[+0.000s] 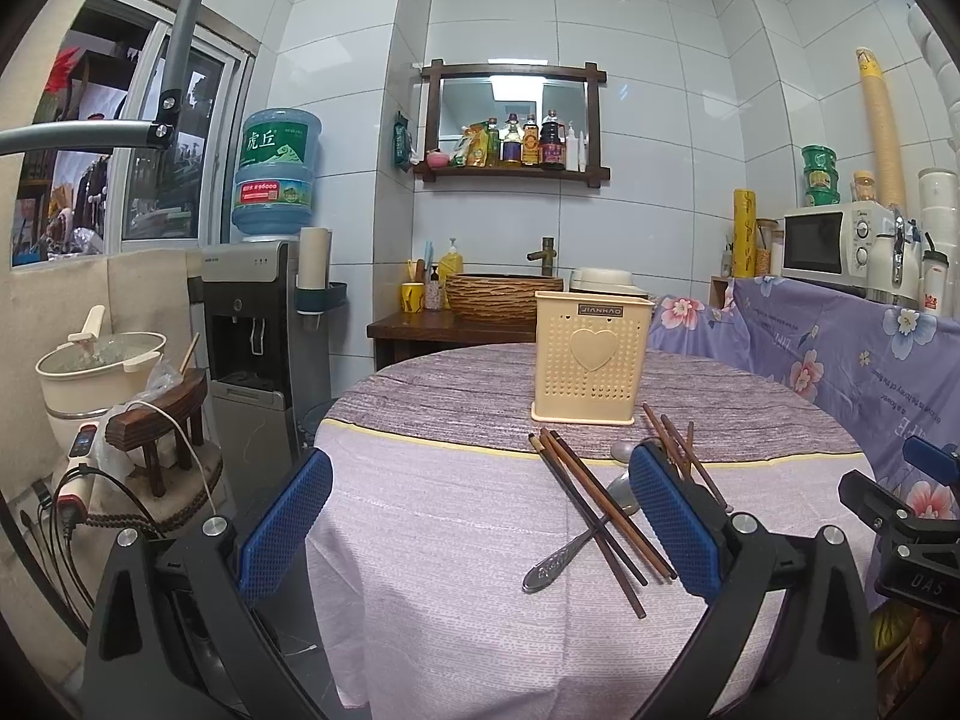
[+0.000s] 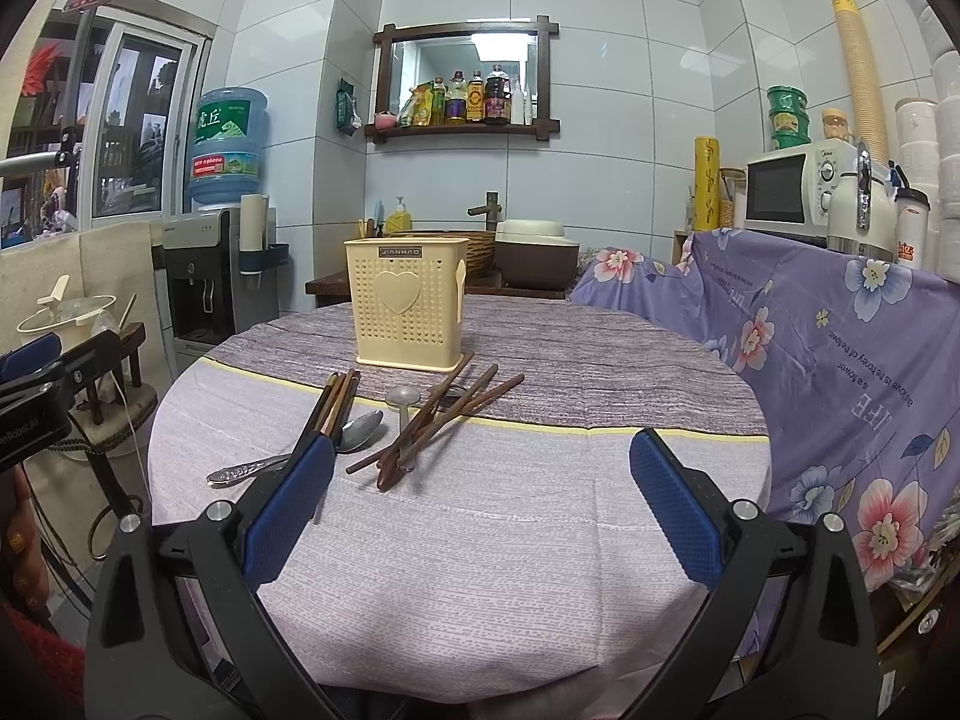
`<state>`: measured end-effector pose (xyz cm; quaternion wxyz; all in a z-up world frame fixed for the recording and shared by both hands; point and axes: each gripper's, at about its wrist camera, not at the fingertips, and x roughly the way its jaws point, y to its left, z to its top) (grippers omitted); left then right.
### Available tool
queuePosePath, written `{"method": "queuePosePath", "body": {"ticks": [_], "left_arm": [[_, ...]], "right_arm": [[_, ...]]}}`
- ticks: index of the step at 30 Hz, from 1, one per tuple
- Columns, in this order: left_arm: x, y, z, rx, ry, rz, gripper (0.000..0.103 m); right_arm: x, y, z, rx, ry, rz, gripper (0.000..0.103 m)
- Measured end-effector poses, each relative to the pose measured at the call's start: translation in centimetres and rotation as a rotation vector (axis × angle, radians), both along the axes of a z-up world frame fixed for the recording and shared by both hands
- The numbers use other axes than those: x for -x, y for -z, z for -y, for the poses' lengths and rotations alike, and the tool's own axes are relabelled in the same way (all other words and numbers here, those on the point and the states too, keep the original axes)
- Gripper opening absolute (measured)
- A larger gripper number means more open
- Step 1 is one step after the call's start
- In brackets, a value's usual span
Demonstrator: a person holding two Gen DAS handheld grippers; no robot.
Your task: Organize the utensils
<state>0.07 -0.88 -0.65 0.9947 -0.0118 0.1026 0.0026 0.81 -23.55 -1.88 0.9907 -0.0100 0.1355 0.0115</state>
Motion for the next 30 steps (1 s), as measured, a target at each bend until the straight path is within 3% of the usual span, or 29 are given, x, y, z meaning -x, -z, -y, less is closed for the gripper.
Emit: {"method": "queuePosePath", "body": {"ticks": [30], "left_arm": [[-0.17,0.92,-0.60,0.000,0.002,-0.008,0.098]], "right_arm": [[0.06,0.53,-0.51,0.004,-0.004,-0.009,0.098]]}}
